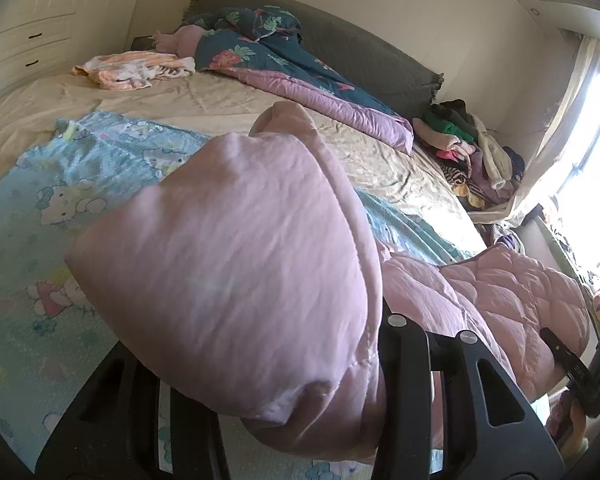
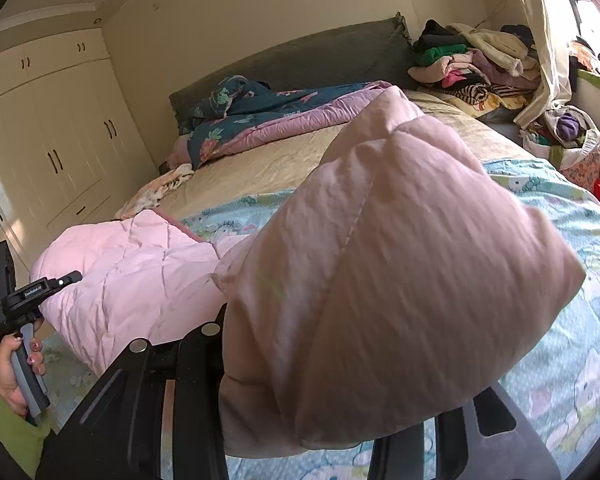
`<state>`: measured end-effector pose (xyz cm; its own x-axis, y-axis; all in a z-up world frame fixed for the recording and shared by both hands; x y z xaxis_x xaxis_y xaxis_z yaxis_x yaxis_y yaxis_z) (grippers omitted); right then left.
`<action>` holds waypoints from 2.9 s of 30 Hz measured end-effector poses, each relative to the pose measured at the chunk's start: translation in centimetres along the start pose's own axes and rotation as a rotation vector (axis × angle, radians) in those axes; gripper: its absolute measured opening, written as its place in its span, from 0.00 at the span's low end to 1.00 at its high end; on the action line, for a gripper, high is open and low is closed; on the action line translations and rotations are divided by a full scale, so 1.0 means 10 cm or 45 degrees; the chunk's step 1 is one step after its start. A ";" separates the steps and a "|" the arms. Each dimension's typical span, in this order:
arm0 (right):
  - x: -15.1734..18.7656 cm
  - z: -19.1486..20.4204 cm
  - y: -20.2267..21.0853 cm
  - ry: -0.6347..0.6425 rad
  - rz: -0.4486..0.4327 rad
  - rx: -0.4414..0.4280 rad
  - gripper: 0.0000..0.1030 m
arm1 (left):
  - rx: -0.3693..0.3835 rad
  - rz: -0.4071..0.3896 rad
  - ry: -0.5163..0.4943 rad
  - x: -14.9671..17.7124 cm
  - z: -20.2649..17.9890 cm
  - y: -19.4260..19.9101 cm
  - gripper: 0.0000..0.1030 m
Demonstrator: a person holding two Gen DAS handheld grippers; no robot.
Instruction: Fold large clothes
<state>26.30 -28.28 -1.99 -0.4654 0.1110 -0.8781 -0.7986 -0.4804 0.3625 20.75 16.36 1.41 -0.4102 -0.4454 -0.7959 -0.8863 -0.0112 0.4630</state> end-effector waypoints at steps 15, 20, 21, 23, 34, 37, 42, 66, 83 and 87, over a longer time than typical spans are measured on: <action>0.22 0.11 0.25 -0.017 0.024 0.032 0.34 | 0.002 0.010 0.003 0.17 0.11 0.27 0.32; 0.30 0.14 0.29 -0.025 0.035 0.048 0.34 | 0.002 0.017 0.006 0.25 0.15 0.33 0.32; 0.32 0.14 0.31 -0.026 0.036 0.051 0.34 | 0.002 0.018 0.006 0.26 0.15 0.34 0.32; 0.33 0.14 0.33 -0.035 0.037 0.054 0.34 | 0.004 0.021 0.007 0.29 0.17 0.37 0.32; 0.37 0.15 0.41 -0.042 0.034 0.063 0.34 | 0.007 0.033 0.016 0.40 0.27 0.48 0.33; 0.37 0.14 0.42 -0.047 0.035 0.061 0.34 | 0.007 0.039 0.017 0.43 0.29 0.52 0.33; 0.38 0.12 0.44 -0.060 0.036 0.059 0.34 | 0.001 0.048 0.014 0.49 0.30 0.57 0.33; 0.65 -0.32 -0.09 -0.223 0.227 0.174 0.44 | -0.074 0.130 0.068 0.88 0.60 0.50 0.41; 0.92 -0.54 -0.01 -0.367 0.276 0.186 0.88 | -0.103 0.164 0.092 0.99 0.64 0.53 0.55; 0.92 -0.58 0.15 -0.340 0.250 0.231 0.94 | -0.108 0.167 0.102 1.00 0.68 0.56 0.61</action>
<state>22.99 -33.04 -11.35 -0.6805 0.2664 -0.6827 -0.7277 -0.3555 0.5866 10.18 17.91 -6.62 -0.4995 -0.5176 -0.6947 -0.8038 -0.0222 0.5945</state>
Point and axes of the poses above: each gripper's, at about its wrist camera, not at the fingertips, and y roughly against the way its jaws point, z to its left, x to its underside, the point moved 2 cm from there along -y, roughly the way its jaws point, and after that the axes turned 9 degrees about -z, right-handed, at the moved point
